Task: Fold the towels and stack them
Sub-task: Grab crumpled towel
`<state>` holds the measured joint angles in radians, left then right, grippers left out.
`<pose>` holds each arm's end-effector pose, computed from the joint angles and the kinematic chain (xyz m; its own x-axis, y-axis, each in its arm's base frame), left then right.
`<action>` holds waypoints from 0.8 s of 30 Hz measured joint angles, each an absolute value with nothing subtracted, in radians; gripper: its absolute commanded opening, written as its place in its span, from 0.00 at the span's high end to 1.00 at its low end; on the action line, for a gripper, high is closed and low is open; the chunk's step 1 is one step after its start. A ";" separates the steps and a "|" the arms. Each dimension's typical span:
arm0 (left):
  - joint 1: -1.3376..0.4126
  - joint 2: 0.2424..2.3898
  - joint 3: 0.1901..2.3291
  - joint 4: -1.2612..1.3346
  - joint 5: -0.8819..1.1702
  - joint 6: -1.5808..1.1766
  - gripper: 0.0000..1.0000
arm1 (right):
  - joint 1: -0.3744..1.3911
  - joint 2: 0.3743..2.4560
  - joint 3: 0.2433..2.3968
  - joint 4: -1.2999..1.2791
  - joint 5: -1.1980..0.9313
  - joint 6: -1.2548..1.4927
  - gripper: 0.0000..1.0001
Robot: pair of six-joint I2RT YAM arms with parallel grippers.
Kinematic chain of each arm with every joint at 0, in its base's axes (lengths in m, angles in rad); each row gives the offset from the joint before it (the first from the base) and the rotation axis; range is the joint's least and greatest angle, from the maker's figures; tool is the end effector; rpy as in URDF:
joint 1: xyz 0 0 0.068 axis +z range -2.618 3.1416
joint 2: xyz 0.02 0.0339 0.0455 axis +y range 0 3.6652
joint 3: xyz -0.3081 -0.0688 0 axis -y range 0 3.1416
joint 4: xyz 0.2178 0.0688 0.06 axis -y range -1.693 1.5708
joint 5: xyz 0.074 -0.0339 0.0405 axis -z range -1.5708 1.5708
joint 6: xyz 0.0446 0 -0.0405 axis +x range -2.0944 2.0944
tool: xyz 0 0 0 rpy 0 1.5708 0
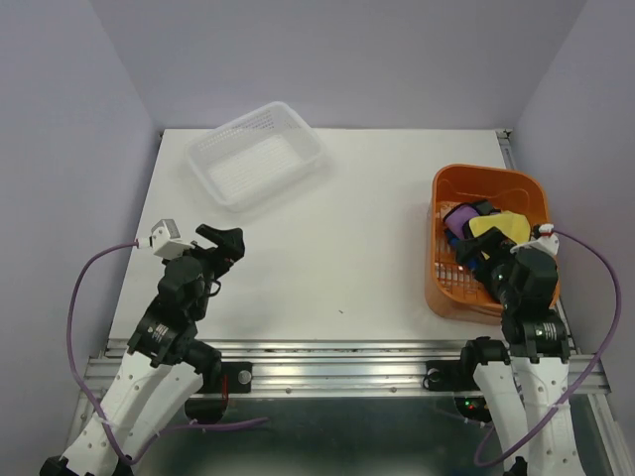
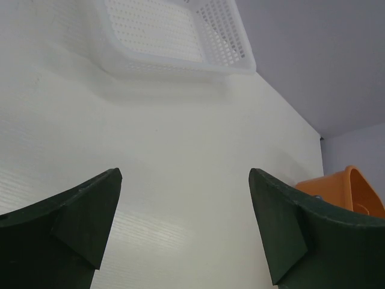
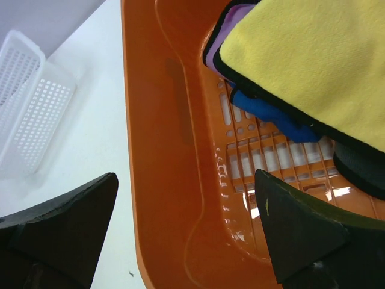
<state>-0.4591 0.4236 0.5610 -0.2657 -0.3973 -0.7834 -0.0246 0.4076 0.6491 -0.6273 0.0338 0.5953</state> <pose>0.0622 -0.0115 0.3147 -0.1269 -0.6632 -0.7376 -0.0352 0.7462 -0.6648 0.0441 -0.0026 0.3014 -0.2801 0.5675 -0.7743 0.2572 0.8214 0.5090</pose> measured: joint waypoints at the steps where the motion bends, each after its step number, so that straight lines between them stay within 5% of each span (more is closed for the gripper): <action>1: -0.459 0.424 0.561 -0.265 -0.397 -0.783 0.01 | -0.025 0.408 0.656 -0.633 0.052 0.595 0.00; 8: -0.459 0.451 0.561 -0.227 -0.394 -0.762 0.01 | -0.025 0.497 0.765 -0.677 0.151 0.572 0.00; 24: -0.459 0.551 0.529 -0.099 -0.348 -0.677 0.01 | -0.025 1.111 1.065 -0.758 0.352 0.534 0.00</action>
<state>-0.4595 0.5507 0.5285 -0.0990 -0.3477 -0.6765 -0.0246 1.1110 1.0653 -0.7578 0.3523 0.5343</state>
